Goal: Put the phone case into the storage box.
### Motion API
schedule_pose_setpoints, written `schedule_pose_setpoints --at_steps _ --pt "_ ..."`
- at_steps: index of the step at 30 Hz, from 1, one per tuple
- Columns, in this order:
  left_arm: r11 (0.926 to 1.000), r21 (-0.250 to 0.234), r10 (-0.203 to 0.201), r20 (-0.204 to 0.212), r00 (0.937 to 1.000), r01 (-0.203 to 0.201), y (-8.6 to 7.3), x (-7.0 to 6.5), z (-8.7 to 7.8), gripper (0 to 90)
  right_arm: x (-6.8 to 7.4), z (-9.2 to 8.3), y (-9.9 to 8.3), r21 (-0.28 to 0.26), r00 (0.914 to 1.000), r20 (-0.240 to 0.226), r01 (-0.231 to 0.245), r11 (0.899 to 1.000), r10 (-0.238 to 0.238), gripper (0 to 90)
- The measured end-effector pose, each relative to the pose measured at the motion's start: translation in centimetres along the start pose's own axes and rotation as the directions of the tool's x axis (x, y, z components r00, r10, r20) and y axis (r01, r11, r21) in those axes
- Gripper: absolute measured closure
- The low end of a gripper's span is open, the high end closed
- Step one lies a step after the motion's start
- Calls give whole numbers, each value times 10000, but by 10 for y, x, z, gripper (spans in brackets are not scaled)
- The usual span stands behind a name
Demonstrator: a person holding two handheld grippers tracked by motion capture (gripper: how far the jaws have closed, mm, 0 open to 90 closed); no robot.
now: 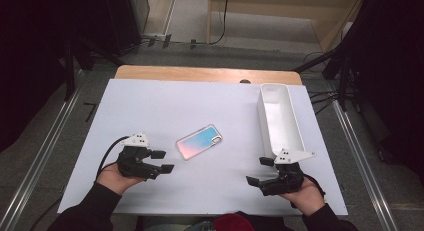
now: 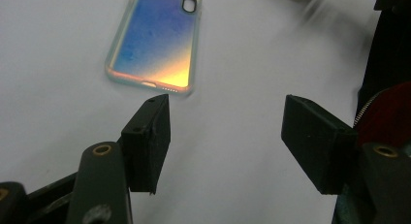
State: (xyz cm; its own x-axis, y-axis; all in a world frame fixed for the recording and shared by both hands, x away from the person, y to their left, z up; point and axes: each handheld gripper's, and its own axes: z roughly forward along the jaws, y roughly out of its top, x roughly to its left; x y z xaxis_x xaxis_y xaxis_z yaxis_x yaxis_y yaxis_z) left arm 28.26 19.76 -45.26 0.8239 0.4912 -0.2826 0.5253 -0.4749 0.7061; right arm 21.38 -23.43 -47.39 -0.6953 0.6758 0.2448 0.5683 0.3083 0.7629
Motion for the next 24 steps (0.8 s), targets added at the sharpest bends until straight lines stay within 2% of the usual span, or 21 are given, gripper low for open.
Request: schedule_pose_setpoints --at_steps 3,8,11,13,16,24 --pt "9999 -97 -29 -17 10000 28 -5 1 -6 308 0 0 0 19 10000 20 9 10000 -9 132" --pt "9999 -129 -53 -137 9999 52 -10 3 -12 306 0 0 0 19 10000 16 6 10000 -6 132" --pt "9999 -120 -51 -85 10000 50 -11 3 -12 299 0 -1 0 26 10000 19 4 10000 -5 132" --pt "9998 -145 -99 -17 9999 98 -11 4 -11 264 0 -1 0 34 10000 3 -46 10000 46 132" --pt "9999 -114 0 -95 10000 -1 -11 3 -10 264 -1 -1 0 39 10000 11 -60 10000 60 132" --pt "9999 -128 -42 -273 9996 38 -10 4 -11 237 -1 -1 -1 76 10000 36 -19 10000 19 132"
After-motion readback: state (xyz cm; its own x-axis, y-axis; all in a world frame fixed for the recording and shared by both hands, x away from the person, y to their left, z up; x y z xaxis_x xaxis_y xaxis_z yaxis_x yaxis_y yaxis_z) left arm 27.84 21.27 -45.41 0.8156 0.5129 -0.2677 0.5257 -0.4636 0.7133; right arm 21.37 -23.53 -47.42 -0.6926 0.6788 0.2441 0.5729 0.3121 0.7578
